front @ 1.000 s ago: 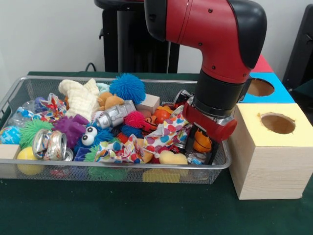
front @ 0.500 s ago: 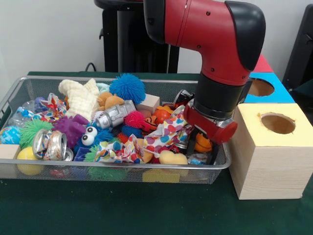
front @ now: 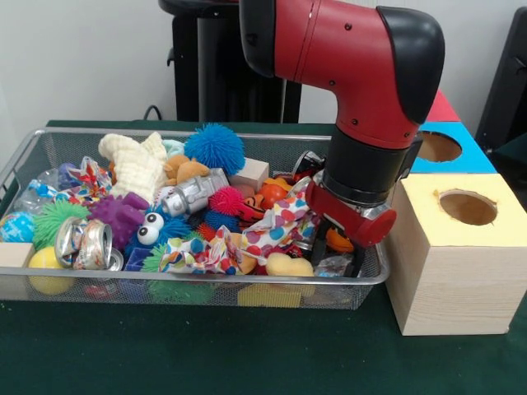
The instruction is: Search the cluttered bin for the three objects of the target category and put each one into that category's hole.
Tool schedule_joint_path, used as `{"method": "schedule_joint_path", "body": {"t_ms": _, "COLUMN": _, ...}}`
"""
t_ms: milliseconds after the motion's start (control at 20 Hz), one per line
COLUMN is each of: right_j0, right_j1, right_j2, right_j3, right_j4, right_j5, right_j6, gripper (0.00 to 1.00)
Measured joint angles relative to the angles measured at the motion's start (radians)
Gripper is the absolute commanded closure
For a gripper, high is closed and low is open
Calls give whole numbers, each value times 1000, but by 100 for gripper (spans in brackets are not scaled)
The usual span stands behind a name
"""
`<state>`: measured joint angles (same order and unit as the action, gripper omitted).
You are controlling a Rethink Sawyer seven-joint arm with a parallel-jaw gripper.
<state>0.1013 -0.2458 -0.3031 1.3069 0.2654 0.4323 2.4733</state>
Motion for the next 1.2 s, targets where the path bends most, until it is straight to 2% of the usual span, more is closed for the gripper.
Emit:
{"method": "schedule_joint_path", "body": {"t_ms": 450, "right_j0": 1, "right_j1": 13, "right_j2": -9, "right_j3": -40, "right_j4": -2, "right_j5": 64, "right_j6": 0, "gripper": 0}}
{"method": "schedule_joint_path", "body": {"t_ms": 800, "right_j0": 12, "right_j1": 38, "right_j2": -29, "right_j3": -102, "right_j4": -9, "right_j5": 147, "right_j6": 0, "gripper": 0}}
{"method": "schedule_joint_path", "body": {"t_ms": 850, "right_j0": 13, "right_j1": 41, "right_j2": -31, "right_j3": -110, "right_j4": -12, "right_j5": 157, "right_j6": 0, "gripper": 100}}
{"method": "schedule_joint_path", "body": {"t_ms": 1200, "right_j0": 12, "right_j1": 66, "right_j2": -29, "right_j3": -165, "right_j4": -16, "right_j5": 194, "right_j6": 0, "gripper": 100}}
